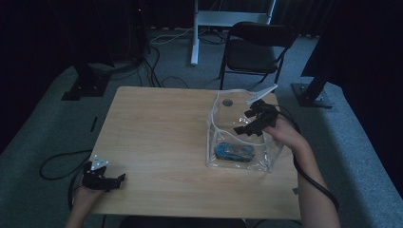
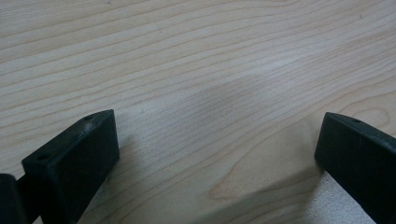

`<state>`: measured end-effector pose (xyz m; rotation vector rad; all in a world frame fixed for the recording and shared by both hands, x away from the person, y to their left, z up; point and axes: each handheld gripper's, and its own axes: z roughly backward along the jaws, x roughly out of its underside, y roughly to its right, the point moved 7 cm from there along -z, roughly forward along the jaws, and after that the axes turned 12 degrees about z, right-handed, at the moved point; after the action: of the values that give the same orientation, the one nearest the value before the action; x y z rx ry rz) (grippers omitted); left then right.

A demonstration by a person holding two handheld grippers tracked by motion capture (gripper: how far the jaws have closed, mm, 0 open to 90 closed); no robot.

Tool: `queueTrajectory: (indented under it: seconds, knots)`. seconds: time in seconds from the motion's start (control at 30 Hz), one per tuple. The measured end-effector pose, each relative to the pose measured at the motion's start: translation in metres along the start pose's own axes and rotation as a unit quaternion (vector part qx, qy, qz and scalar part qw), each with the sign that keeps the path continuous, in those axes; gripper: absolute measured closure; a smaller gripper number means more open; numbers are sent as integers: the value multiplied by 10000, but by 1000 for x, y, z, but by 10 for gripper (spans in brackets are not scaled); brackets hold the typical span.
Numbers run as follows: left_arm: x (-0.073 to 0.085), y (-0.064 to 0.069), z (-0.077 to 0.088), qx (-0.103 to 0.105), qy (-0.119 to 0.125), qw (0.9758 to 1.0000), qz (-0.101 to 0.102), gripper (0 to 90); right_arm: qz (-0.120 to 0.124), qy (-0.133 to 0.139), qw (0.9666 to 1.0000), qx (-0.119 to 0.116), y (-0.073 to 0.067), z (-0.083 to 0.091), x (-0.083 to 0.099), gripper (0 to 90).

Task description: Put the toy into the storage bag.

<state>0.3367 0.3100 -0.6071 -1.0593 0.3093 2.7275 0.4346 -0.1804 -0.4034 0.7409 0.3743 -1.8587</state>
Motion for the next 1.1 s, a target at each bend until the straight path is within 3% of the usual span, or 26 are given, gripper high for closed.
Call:
queueTrajectory:
  seconds: [0.3, 0.53, 0.8, 1.03, 1.1]
  knots:
    - [0, 0, 0, -1, 10, 10000, 11, 3, 5, 640, 9979, 76, -10, 13, 0, 113]
    - [0, 0, 0, -1, 8, 10000, 13, 3, 44, 1153, 9933, 62, -20, 23, 1, 113]
    - [0, 0, 0, -1, -2, 10000, 11, 3, 130, 1318, 9911, 105, -31, 27, 2, 113]
    - [0, 0, 0, -1, 7, 10000, 14, 3, 231, 1626, 9860, 271, -42, 28, 2, 113]
    - [0, 0, 0, -2, 2, 10000, 22, 3, 250, 1711, 9847, 210, -47, 29, 2, 113]
